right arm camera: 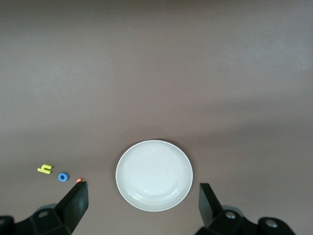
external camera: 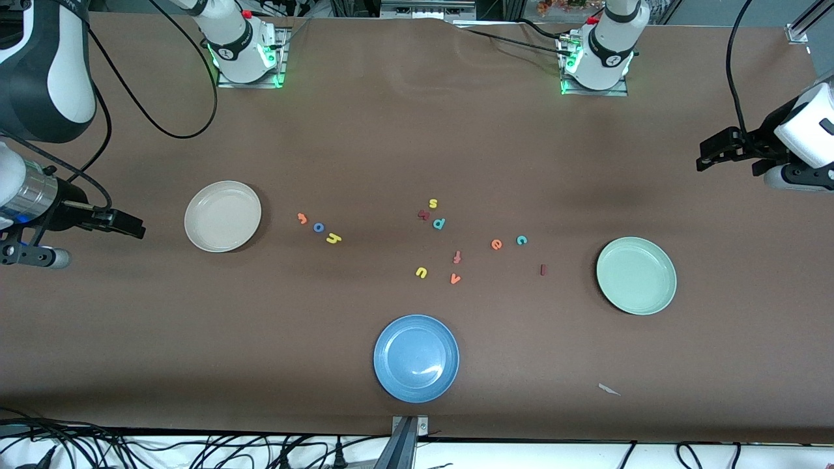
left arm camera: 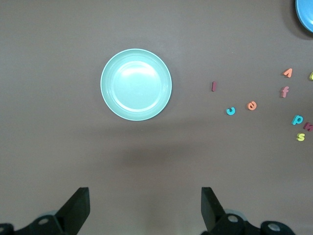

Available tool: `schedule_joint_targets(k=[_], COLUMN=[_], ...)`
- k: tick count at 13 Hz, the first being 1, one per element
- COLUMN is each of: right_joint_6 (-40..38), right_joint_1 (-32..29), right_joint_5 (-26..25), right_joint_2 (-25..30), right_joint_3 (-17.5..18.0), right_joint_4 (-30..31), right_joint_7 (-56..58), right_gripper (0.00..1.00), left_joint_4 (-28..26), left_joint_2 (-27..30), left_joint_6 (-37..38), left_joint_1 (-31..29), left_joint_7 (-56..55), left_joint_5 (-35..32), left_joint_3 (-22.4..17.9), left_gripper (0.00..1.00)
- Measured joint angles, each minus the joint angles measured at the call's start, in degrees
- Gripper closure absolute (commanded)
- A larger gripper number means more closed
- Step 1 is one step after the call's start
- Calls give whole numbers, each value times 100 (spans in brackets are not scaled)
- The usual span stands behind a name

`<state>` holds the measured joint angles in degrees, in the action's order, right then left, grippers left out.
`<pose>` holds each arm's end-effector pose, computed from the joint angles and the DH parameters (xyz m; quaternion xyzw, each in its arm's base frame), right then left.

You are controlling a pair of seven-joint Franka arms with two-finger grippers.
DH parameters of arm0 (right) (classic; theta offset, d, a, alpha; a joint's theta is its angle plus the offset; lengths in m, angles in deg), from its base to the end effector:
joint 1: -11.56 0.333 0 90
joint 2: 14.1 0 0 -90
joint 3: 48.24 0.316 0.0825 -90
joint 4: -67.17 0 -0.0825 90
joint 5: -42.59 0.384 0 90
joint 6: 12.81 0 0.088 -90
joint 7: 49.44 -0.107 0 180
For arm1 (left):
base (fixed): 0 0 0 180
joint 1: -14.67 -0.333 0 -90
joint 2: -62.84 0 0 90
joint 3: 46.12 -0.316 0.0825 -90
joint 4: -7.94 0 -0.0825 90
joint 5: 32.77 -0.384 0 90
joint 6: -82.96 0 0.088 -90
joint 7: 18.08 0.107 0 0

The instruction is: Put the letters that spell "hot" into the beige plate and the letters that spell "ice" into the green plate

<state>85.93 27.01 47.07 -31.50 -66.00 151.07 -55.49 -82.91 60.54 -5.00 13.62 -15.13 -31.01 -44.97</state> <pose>0.6471 0.0062 0.5124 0.9972 -0.0734 -0.0149 0.0077 0.5610 -0.0041 0.5922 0.9985 -0.0264 -0.0449 0.0169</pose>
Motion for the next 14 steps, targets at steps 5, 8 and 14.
schedule_joint_targets(k=[5, 8, 14], right_joint_6=[0, -1, -2], right_joint_1=[78, 80, 80], right_joint_5=[0, 0, 0], right_joint_2=[0, 0, 0], right_joint_3=[1, 1, 1], right_joint_4=[0, 0, 3], right_joint_7=[0, 0, 0], right_gripper=[0, 0, 0], left_joint_4=[0, 0, 0], left_joint_2=[0, 0, 0], left_joint_6=[4, 5, 7], left_joint_1=[-4, -4, -7], left_joint_7=[0, 0, 0], left_joint_5=[0, 0, 0], left_joint_3=[0, 0, 0], left_gripper=[0, 0, 0])
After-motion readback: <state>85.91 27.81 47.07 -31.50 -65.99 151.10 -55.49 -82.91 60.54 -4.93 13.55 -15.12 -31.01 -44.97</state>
